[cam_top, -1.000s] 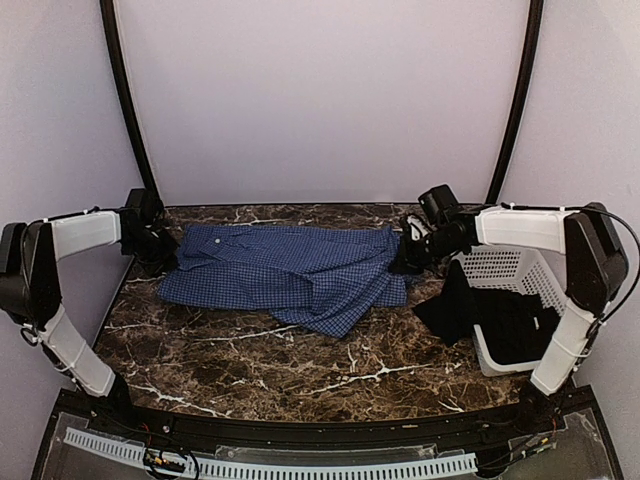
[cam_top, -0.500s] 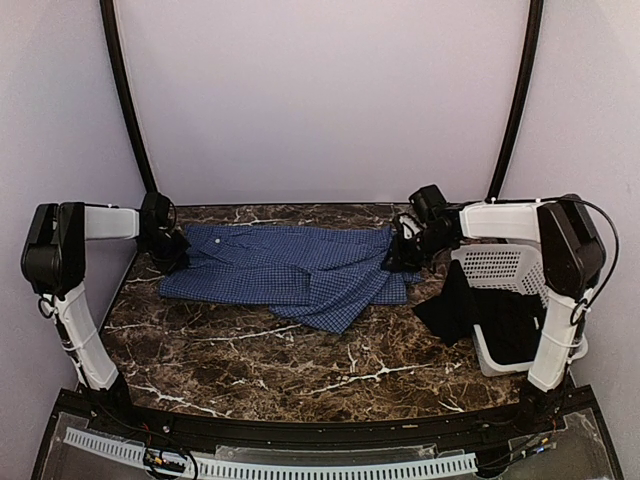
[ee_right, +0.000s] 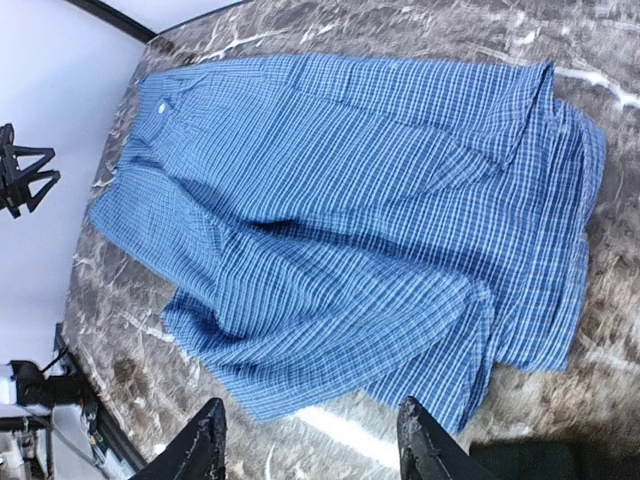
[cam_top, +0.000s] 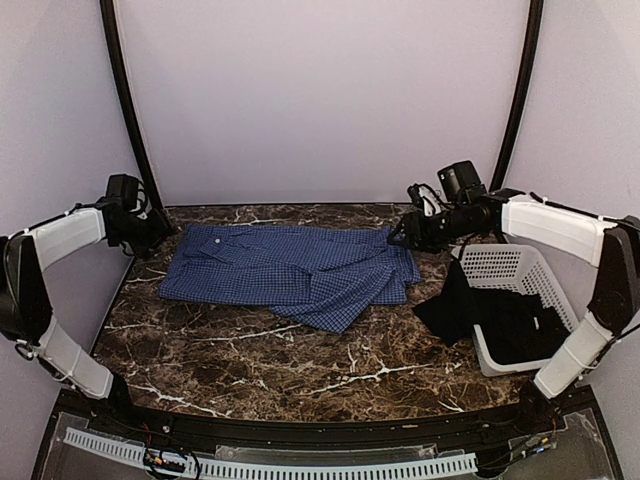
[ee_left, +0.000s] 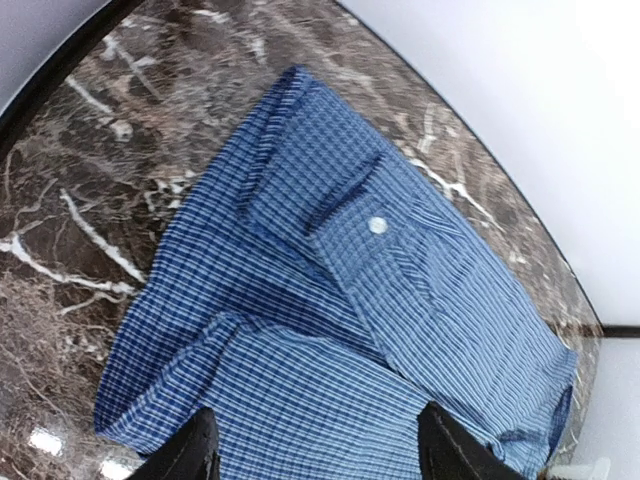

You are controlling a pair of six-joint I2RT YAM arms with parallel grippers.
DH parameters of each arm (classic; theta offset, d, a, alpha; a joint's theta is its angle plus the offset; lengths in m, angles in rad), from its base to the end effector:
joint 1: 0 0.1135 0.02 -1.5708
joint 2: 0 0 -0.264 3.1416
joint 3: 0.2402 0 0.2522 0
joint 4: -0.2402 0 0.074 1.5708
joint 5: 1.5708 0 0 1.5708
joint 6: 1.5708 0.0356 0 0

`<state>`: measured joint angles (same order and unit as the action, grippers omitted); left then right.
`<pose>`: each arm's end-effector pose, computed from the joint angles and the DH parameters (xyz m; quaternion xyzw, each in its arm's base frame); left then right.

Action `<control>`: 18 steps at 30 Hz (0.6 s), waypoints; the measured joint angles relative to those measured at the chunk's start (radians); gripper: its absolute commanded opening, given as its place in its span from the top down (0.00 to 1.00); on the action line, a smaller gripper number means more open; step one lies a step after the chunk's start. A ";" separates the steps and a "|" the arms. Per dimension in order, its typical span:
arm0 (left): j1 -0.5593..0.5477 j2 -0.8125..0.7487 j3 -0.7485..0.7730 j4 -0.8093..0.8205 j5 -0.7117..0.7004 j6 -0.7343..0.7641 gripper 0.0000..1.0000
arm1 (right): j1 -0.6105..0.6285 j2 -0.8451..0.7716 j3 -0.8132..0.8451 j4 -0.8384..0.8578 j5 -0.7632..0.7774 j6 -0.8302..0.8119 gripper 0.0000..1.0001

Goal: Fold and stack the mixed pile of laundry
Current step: Fold the 1/3-folded shirt at the center of the board, then adjust the rectangle-folded shirt at the center of the board.

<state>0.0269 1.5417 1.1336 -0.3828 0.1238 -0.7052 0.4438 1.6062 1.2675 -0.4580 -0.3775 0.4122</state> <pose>0.3378 0.0047 0.2575 -0.3085 0.8704 -0.1802 0.3388 0.3151 0.1644 0.2760 -0.0852 0.9083 0.3120 0.2652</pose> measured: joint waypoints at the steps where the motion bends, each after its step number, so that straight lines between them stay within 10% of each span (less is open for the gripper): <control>1: -0.002 -0.047 -0.031 0.022 0.034 0.022 0.32 | 0.003 -0.029 -0.031 0.009 -0.017 0.005 0.46; 18: -0.578 -0.094 -0.318 0.270 0.289 0.236 0.41 | 0.270 -0.011 -0.323 0.208 -0.134 0.131 0.46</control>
<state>-0.5510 1.4479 0.8154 -0.1131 0.4126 -0.4694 0.7143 1.5948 0.9447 -0.2497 -0.5114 0.5430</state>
